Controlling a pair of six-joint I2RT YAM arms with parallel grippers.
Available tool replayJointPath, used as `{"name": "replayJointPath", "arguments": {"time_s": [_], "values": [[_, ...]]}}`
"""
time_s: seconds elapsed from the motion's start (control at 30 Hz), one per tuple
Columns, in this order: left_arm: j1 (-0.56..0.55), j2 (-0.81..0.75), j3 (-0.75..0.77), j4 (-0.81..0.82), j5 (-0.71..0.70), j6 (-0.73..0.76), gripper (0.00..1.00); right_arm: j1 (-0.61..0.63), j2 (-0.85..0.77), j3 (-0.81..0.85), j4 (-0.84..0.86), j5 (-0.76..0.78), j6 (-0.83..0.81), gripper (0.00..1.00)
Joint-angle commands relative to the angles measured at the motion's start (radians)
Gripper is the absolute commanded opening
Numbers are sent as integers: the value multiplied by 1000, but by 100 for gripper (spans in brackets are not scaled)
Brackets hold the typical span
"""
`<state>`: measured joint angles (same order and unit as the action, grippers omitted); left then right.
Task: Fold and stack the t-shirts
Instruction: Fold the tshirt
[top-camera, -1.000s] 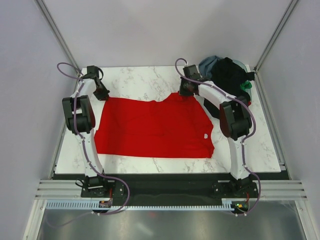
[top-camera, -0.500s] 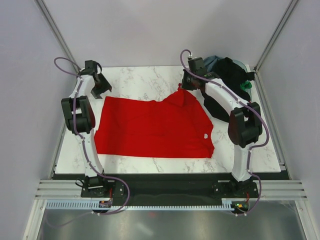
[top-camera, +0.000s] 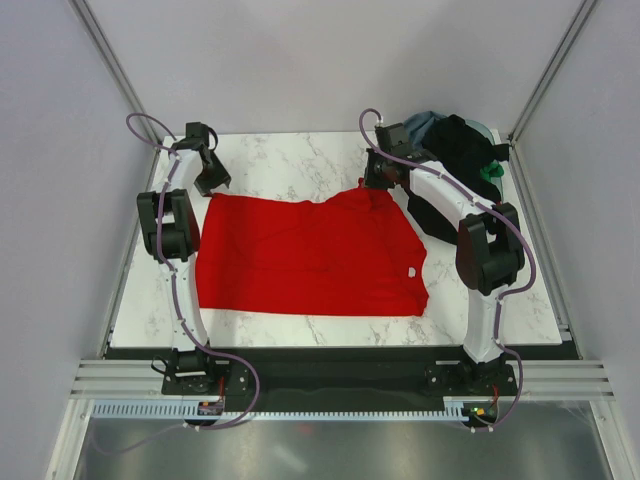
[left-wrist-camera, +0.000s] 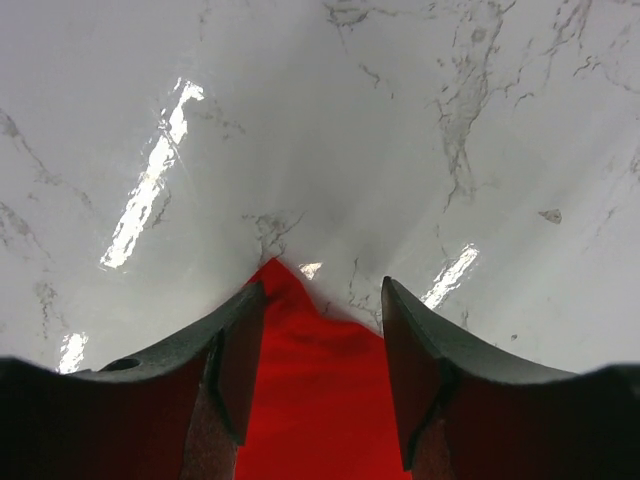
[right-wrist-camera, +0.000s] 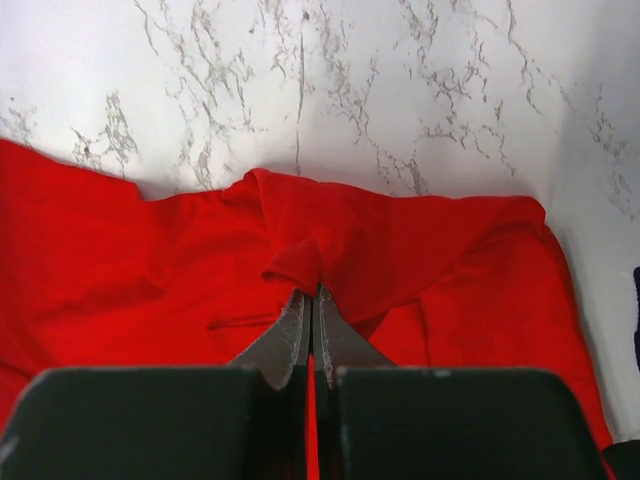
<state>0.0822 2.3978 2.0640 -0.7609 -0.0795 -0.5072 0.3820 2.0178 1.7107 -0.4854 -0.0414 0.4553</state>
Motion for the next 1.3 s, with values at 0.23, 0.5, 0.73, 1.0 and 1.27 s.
{"name": "replayJointPath", "arguments": {"time_s": [0.23,0.5,0.73,1.0,1.27], "values": [[-4,46,-2,-43,-54,-1,32,-2,-24,-69,18,-2,-21,0],[-6,-15,-5,-63,-20,12,2,-2,-42,-53,5,-14,-4,0],[-2,-140,-25,-123,-60,27,2,-11,-108,53,-142,35,22,0],[24,-333,-205,-126,-109,22,2,-34,-298,-106,-202,14,71,0],[33,-465,-395,-114,-161,12,2,-34,-428,-299,-232,-23,121,0]]}}
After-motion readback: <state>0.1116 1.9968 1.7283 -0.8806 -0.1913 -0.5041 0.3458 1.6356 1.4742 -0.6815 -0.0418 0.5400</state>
